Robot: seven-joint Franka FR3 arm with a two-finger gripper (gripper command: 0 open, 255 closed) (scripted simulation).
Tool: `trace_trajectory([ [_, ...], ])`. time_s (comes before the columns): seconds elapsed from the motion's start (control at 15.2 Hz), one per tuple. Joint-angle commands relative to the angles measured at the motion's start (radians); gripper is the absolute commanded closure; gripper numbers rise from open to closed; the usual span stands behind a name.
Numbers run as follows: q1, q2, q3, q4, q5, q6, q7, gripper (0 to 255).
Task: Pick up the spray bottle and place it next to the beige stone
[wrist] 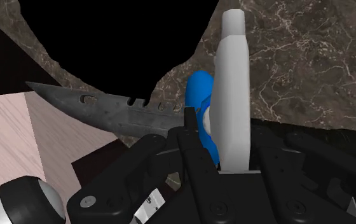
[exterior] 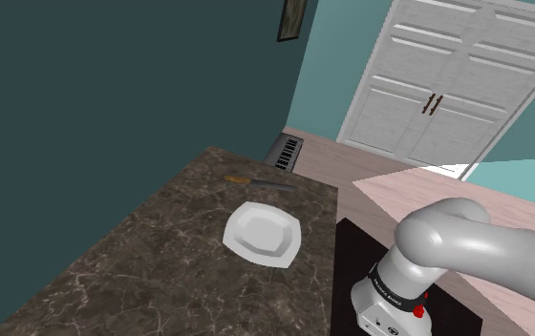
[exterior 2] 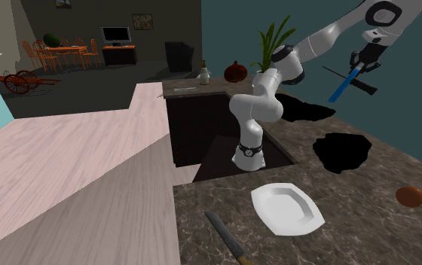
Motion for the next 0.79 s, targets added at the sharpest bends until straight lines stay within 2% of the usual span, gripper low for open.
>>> trace_trajectory([
  [0.0,-0.034,0.023,0.044,0.089,0.053,0.034,0.079,255],
  [0.13,-0.084,0.048,0.093,0.194,0.102,0.068,0.154,255],
  [0.73,-0.016,-0.048,0.095,0.041,0.089,0.101,0.072,255],
])
